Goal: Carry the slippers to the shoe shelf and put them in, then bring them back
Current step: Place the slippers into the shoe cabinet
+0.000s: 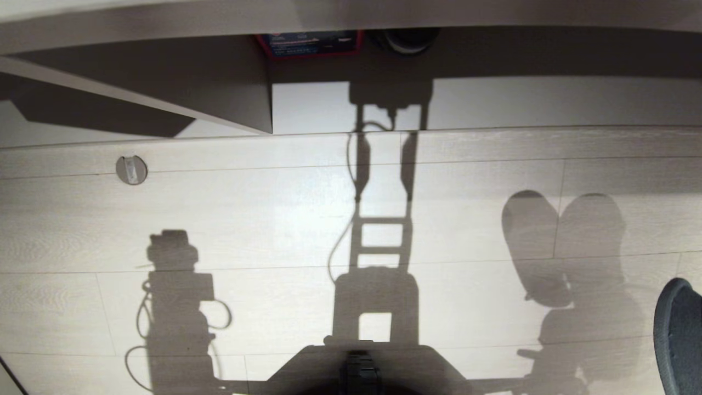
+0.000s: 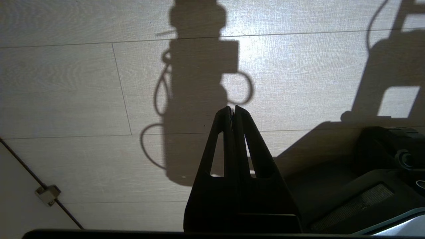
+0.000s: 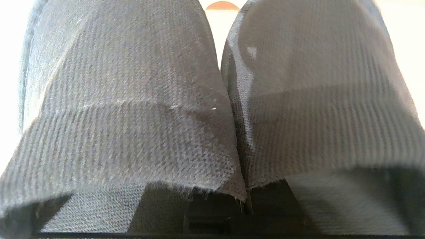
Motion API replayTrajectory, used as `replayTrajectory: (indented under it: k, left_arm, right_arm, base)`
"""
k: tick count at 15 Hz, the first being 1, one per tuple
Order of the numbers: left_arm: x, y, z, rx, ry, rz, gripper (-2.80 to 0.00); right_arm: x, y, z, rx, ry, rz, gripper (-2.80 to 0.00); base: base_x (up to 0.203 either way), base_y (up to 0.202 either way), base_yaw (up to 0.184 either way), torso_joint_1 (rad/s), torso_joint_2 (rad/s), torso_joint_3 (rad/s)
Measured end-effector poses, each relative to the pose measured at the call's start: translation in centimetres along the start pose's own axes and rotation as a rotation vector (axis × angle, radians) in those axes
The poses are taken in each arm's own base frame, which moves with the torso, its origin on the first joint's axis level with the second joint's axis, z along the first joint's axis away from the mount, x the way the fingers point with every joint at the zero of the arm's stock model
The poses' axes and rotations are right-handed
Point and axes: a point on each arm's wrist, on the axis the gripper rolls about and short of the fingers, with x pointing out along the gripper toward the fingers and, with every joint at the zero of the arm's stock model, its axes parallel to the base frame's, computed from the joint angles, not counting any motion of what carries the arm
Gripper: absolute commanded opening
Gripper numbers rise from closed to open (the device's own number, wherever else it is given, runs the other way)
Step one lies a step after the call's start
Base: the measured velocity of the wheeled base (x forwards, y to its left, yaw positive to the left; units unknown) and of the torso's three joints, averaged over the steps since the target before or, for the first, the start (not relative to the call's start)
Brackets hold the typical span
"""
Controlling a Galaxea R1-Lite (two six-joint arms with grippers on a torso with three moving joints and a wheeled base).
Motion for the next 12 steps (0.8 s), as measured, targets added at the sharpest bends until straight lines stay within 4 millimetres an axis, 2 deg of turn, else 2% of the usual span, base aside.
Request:
replayTrajectory:
  k: [5, 12]
  left_arm:
    - [0.0, 0.0, 0.0, 0.000, 0.000, 0.000, -2.80]
    - [0.0, 0.0, 0.0, 0.000, 0.000, 0.000, -2.80]
  right_arm:
    - [3.5, 0.0, 2.7, 0.012, -0.020, -0.031, -2.80]
    - [9.2, 0.1, 3.6, 0.013, -0.087, -0.028, -2.80]
  base:
    - [0.000, 0.000, 0.000, 0.000, 0.00, 0.000]
    - [0.000, 0.000, 0.000, 0.000, 0.00, 0.000]
